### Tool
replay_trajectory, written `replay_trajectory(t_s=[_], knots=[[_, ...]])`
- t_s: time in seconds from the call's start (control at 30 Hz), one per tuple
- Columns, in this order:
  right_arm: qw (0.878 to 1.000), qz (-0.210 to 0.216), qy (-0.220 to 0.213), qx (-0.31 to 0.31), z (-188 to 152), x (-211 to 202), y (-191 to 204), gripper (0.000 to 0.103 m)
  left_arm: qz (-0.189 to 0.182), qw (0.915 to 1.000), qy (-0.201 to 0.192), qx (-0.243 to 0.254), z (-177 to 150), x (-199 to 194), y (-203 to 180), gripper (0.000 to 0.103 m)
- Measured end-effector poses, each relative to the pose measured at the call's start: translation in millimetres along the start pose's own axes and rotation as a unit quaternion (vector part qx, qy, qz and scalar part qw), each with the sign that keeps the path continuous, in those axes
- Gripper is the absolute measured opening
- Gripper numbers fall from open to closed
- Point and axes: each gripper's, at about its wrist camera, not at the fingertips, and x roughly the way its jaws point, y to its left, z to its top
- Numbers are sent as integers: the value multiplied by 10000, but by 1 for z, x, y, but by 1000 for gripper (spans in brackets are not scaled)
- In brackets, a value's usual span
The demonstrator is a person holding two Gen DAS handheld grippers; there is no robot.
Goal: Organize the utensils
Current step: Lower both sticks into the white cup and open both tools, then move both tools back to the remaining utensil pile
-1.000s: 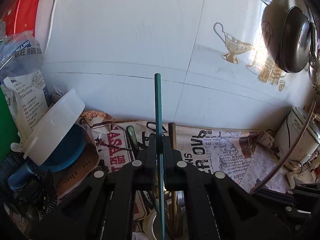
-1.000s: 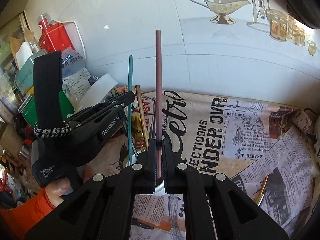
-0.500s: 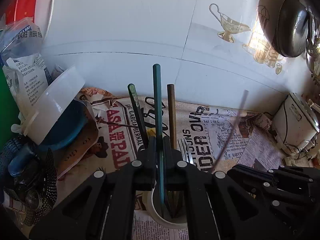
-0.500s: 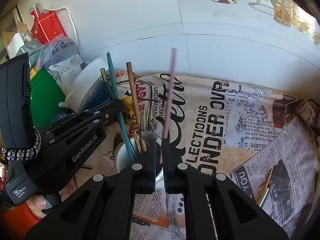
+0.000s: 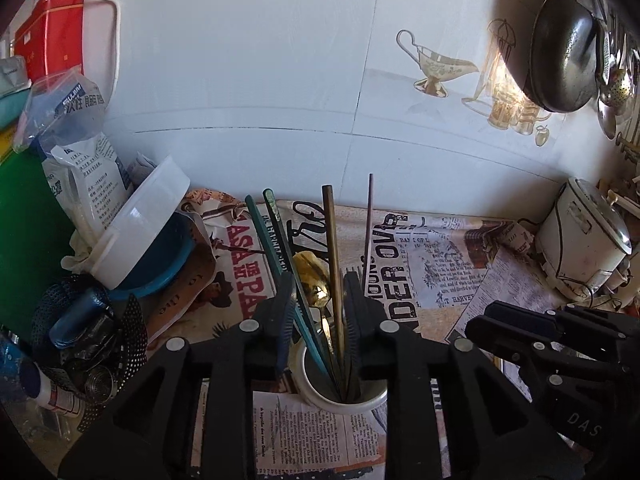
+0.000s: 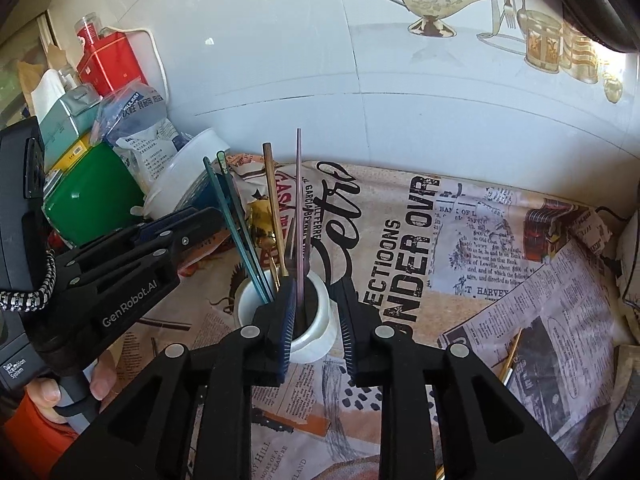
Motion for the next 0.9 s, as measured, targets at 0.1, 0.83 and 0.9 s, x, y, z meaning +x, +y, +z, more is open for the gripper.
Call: replay_trajectory(t_s=[0.1,0.83,0.9], knots=[[9999,-49,-124,-27,-1,-16,-6,26,-24,9999,-104,28,1,-15,-10,43],[9954,-898,-120,320,-64,-73,-101,49,-244,9991,-16,334,-32,-41,-105,89],[9946,-968,22,380,-74,-69,-113,49,-243,9989,128,371,-41,-33,-112,89]])
